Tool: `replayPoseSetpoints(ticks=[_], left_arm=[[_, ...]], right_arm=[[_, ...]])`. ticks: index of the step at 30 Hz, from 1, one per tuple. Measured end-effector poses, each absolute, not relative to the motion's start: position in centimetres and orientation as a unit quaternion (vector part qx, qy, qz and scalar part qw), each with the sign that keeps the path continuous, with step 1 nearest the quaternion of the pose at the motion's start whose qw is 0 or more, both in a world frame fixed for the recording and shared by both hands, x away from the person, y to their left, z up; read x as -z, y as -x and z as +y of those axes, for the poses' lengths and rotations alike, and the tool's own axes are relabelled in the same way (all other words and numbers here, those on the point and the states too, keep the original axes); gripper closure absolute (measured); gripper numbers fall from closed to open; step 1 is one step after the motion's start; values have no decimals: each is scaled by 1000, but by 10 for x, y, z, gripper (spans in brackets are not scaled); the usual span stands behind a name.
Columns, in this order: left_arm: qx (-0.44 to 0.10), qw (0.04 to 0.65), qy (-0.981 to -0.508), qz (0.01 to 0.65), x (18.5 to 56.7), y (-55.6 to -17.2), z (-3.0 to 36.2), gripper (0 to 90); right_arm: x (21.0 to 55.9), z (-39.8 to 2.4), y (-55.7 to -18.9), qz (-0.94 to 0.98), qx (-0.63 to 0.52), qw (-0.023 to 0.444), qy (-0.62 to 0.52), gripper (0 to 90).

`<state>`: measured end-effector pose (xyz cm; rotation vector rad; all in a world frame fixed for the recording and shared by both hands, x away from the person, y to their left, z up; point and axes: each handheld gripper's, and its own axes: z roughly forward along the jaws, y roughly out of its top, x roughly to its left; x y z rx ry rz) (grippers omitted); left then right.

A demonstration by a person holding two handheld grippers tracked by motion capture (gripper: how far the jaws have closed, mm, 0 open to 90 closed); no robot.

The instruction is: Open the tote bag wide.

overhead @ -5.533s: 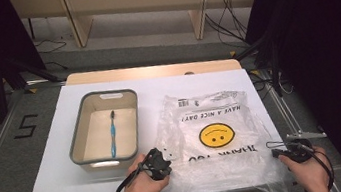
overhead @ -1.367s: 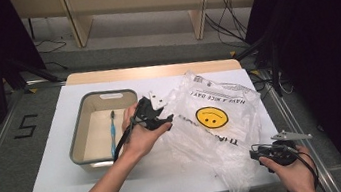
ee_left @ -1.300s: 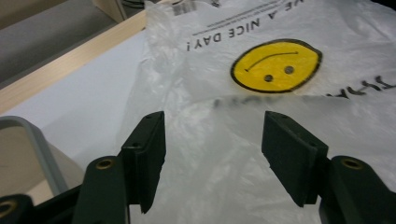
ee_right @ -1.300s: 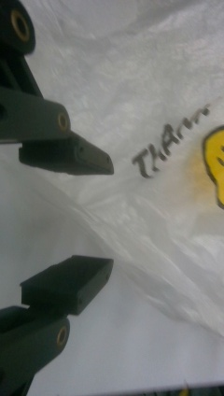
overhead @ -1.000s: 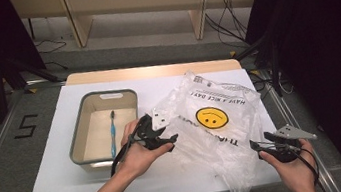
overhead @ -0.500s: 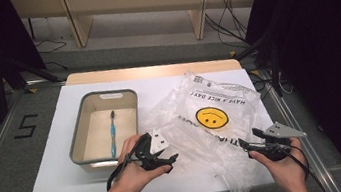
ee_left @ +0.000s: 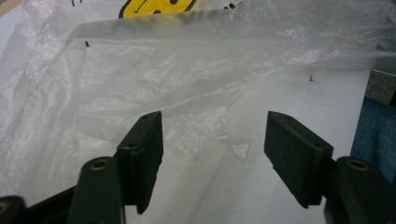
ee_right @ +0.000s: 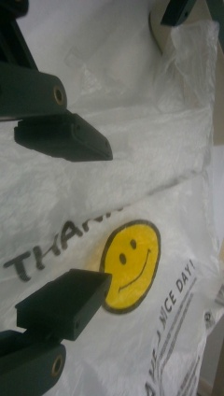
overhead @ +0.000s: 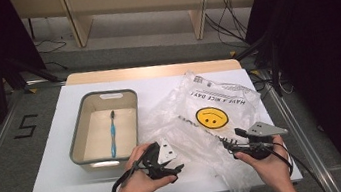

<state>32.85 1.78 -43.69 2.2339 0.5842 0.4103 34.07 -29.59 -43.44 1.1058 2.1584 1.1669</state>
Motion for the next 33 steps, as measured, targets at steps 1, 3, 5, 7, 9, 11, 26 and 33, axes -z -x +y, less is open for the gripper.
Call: replayPoseSetpoints(ticks=[1,3,5,7,9,11,26,33], left_arm=[[-158,386,-879,230,438,-330,17,393],[-158,382,-880,232,442,-331,14,423],[-155,381,-881,236,444,-332,12,456],[-156,377,-882,235,447,-333,9,501],[-158,374,-883,236,448,-335,5,531],[-160,370,-884,235,449,-336,3,553],[-170,360,-888,229,456,-341,-3,606],[-171,353,-892,225,461,-343,-9,636]], right_arm=[[435,-292,-342,786,-424,220,-394,363],[436,-285,-344,791,-426,212,-384,366],[438,-279,-347,798,-425,205,-376,362],[441,-272,-349,806,-419,195,-371,353],[445,-264,-353,816,-411,188,-360,341],[447,-257,-355,824,-404,179,-354,332],[462,-227,-370,865,-327,183,-334,555],[462,-224,-372,870,-313,187,-332,851]])
